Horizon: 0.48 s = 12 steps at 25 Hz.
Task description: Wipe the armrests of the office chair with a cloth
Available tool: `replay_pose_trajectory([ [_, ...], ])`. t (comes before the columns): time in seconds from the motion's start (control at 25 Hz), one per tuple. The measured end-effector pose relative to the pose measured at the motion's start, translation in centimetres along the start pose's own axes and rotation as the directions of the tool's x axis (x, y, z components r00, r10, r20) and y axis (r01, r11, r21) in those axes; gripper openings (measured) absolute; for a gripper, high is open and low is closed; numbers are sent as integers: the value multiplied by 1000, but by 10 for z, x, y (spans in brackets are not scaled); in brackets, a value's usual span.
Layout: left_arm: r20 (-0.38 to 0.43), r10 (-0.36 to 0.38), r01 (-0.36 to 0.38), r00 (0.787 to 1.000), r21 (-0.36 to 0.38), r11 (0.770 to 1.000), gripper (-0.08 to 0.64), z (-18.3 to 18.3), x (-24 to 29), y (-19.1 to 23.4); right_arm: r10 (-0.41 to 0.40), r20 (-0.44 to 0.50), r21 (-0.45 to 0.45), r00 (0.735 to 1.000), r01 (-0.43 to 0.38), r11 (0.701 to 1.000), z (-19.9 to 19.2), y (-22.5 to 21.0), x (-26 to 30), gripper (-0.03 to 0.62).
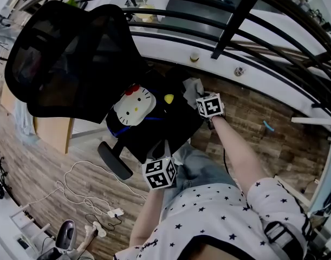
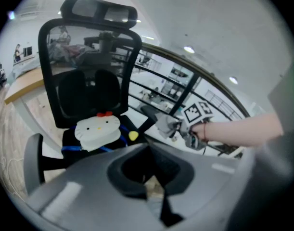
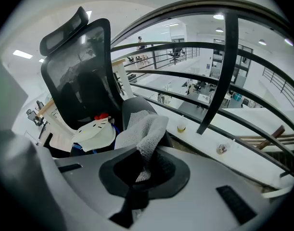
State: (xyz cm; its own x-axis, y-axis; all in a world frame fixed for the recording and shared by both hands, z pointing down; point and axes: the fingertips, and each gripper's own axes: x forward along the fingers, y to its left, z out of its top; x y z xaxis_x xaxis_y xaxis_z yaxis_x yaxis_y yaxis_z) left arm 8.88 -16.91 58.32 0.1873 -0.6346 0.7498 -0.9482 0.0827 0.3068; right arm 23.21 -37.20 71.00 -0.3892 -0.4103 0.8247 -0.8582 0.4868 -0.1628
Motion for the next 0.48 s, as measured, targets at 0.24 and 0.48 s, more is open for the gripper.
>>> replay_pose_trajectory([
  [0.24,6,0,0,1000,-2,1000,6,-7,-5,0,-10,-6,6,1000,10,1000,-14,-5,-8,29],
  [0.48,16,-3,3,1000,0,1000,6,-11,-10,-6,-27,-9,23,1000,27,999,-26,-10,-19,29],
])
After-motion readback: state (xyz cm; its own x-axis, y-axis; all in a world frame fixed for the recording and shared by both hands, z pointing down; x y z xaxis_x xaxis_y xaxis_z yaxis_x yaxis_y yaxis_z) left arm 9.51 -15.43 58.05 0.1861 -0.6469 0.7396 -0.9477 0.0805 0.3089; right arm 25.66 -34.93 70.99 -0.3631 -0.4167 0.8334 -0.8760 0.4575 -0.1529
